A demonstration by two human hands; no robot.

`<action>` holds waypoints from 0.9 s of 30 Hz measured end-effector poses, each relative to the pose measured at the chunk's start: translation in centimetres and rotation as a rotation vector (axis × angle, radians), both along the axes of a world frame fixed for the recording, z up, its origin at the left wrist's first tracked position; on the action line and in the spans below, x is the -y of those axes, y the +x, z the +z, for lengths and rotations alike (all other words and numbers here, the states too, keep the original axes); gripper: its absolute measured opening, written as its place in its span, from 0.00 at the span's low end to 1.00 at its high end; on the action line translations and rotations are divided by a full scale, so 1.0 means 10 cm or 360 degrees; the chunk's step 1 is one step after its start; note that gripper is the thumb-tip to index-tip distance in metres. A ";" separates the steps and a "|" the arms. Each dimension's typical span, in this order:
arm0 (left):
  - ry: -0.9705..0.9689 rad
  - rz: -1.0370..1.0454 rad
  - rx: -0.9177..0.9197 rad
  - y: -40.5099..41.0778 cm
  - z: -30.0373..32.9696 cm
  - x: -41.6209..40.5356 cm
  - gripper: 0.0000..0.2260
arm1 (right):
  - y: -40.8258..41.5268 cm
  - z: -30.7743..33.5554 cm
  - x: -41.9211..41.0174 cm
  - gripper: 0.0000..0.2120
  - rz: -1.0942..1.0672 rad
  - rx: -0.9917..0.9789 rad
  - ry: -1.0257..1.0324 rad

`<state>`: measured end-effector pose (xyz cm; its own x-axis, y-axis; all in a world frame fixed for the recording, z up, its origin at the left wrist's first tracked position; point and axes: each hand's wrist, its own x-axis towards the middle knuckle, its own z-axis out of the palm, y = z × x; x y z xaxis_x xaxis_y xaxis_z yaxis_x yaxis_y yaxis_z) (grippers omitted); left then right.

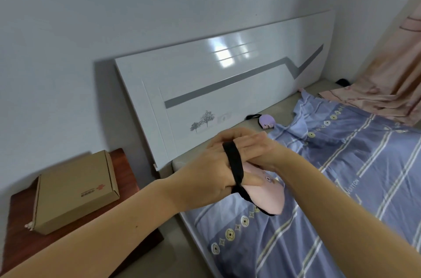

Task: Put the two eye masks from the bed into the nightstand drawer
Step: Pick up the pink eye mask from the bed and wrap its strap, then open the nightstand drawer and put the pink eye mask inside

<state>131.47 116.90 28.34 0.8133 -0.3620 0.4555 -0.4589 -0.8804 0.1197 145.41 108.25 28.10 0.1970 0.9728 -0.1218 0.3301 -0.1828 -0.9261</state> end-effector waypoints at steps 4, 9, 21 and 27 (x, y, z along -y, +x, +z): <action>-0.0234 0.0140 0.0214 -0.15 0.03 -0.15 0.09 | 0.16 -0.16 -0.04 0.14 -0.0413 -0.0222 0.0189; -0.0187 0.0336 0.0471 -0.33 -0.17 -0.19 0.09 | 0.09 -0.34 -0.10 0.14 -0.0405 -0.0200 0.0224; -0.0724 0.1199 0.0081 -1.19 -0.87 -0.46 0.17 | -0.18 -0.77 -0.69 0.25 0.0688 -0.1297 -0.0404; -0.1339 0.1512 -0.0106 -1.94 -1.46 -0.82 0.19 | -1.10 -1.38 -1.28 0.08 0.0366 -0.0783 -0.0628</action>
<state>112.08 125.06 13.74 0.6231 0.7537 0.2090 0.3370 -0.4998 0.7979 134.43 121.09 14.33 -0.1796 0.8476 -0.4993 -0.0426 -0.5138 -0.8568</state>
